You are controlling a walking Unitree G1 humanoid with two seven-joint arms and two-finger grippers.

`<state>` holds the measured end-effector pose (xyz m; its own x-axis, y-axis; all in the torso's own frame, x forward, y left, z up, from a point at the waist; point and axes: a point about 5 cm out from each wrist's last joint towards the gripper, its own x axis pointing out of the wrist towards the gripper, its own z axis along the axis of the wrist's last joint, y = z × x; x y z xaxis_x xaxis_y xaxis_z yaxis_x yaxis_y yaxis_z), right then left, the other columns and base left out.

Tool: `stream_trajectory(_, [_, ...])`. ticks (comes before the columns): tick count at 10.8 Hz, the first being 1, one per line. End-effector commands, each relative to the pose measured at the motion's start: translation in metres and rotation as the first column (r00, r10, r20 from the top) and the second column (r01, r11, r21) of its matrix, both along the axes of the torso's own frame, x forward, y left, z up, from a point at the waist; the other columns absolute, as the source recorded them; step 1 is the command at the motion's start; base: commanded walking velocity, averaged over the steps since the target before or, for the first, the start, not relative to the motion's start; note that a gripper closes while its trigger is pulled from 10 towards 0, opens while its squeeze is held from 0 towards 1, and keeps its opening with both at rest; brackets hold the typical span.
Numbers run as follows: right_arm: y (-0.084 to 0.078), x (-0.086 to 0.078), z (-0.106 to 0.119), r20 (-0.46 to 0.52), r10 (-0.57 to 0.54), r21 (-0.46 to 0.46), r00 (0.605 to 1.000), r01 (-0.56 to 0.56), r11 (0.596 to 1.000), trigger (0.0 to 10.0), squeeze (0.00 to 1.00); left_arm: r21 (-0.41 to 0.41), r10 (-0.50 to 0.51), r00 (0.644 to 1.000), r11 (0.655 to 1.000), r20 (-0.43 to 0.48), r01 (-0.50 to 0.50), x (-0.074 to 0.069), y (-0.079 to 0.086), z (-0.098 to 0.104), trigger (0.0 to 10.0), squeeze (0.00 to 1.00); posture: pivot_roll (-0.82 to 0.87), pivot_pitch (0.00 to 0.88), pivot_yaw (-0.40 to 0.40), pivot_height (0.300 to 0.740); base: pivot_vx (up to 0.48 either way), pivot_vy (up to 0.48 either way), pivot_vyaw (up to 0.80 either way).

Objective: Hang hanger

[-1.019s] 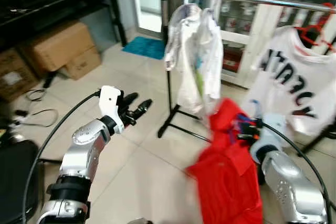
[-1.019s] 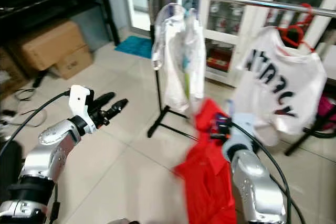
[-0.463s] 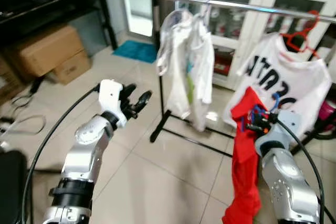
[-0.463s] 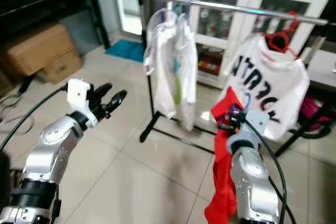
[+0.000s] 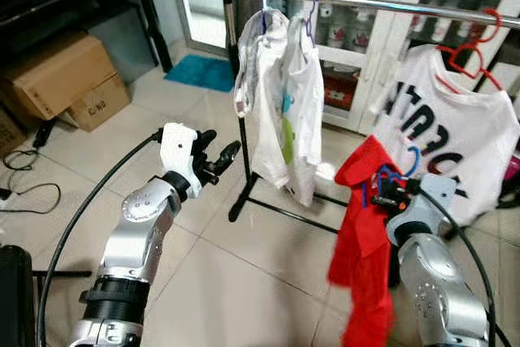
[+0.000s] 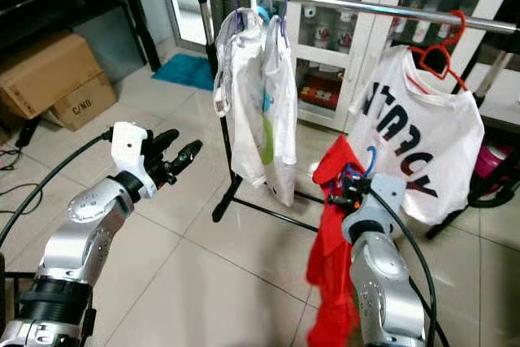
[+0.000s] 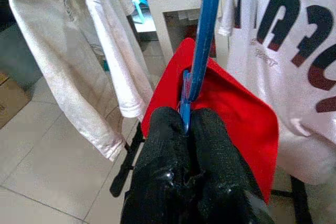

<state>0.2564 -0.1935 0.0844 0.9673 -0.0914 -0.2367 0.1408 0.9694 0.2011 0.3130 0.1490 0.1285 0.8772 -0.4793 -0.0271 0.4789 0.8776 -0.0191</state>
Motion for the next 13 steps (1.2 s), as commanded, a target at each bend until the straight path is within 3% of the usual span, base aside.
stream_trajectory(1, [0.001, -0.0011, 0.0118, 0.063, 0.009, -0.007, 0.998, -0.009, 1.0, 10.0, 0.0, 0.018, -0.002, 1.0, 1.0, 0.009, 0.002, -0.0006, -0.0014, 0.0026, 10.0, 0.0, -0.18, 0.0, 0.073, 0.74, 0.337, 0.0, 0.0])
stream_trajectory(3, [-0.0013, -0.0017, 0.0131, 0.067, 0.0, -0.005, 0.998, 0.0, 1.0, 10.0, 0.0, 0.017, -0.01, 1.0, 1.0, 0.005, 0.01, -0.0004, -0.0038, 0.0019, 10.0, 0.0, -0.18, 0.0, 0.076, 0.74, 0.339, 0.0, 0.0])
stream_trajectory(6, [-0.0026, -0.0036, 0.0139, 0.071, -0.002, -0.01, 0.997, 0.003, 1.0, 10.0, 0.0, 0.023, -0.017, 1.0, 1.0, 0.002, 0.017, -0.0012, -0.0049, 0.0007, 10.0, 0.0, -0.19, 0.0, 0.076, 0.74, 0.336, 0.0, -0.6])
stream_trajectory(13, [-0.0043, -0.0047, 0.0146, 0.079, 0.002, -0.019, 0.997, -0.001, 1.0, 10.0, 0.0, 0.041, -0.034, 0.999, 0.999, 0.001, 0.034, -0.0042, -0.0062, -0.0007, 10.0, 0.0, -0.19, 0.0, 0.072, 0.74, 0.34, 0.0, 0.0])
